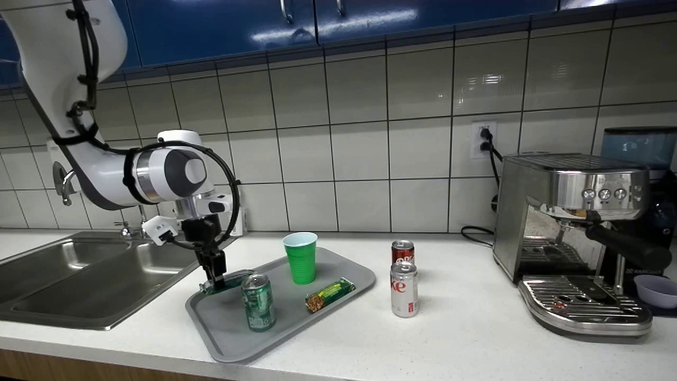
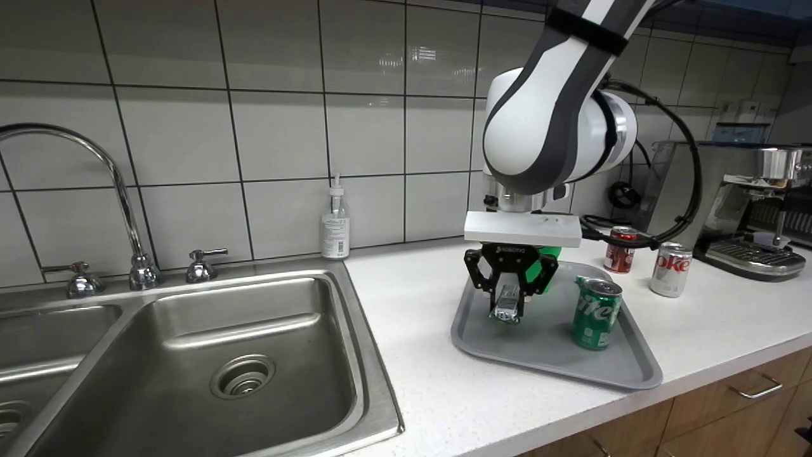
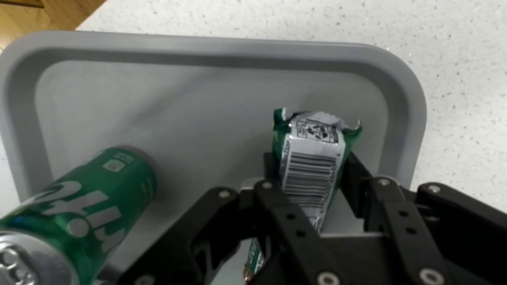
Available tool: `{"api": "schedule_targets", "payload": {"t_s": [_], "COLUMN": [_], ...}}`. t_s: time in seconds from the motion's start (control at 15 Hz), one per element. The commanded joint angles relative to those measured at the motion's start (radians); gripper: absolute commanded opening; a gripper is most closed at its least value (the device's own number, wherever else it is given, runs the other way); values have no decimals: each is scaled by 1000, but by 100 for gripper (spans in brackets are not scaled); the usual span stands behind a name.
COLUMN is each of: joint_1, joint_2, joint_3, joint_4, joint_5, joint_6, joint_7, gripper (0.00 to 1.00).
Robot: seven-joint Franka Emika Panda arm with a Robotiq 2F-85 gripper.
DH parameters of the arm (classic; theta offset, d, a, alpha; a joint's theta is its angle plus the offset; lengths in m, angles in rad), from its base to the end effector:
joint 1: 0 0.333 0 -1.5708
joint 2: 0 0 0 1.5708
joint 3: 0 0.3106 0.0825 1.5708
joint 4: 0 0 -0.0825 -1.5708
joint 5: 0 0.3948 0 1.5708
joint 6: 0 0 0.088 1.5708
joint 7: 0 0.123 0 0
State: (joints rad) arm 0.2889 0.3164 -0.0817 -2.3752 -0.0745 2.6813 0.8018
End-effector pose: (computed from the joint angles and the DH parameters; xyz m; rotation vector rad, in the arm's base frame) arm 0.4972 0.1039 0.1595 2.9805 -0.7989 0.0298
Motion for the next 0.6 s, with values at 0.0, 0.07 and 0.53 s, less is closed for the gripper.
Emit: {"api": "schedule_targets", "payload": {"t_s": [0.0, 0.07, 0.53], "joint_1": [-11, -12, -12], "joint_2": [-41, -41, -56], "joint_3": [-1, -1, 3], "joint_4": [-23, -23, -29], "joint_5": [-25, -24, -20], "joint_6": [-22, -24, -23], "joint_7": [13, 12, 10], "gripper": [17, 29, 100]}}
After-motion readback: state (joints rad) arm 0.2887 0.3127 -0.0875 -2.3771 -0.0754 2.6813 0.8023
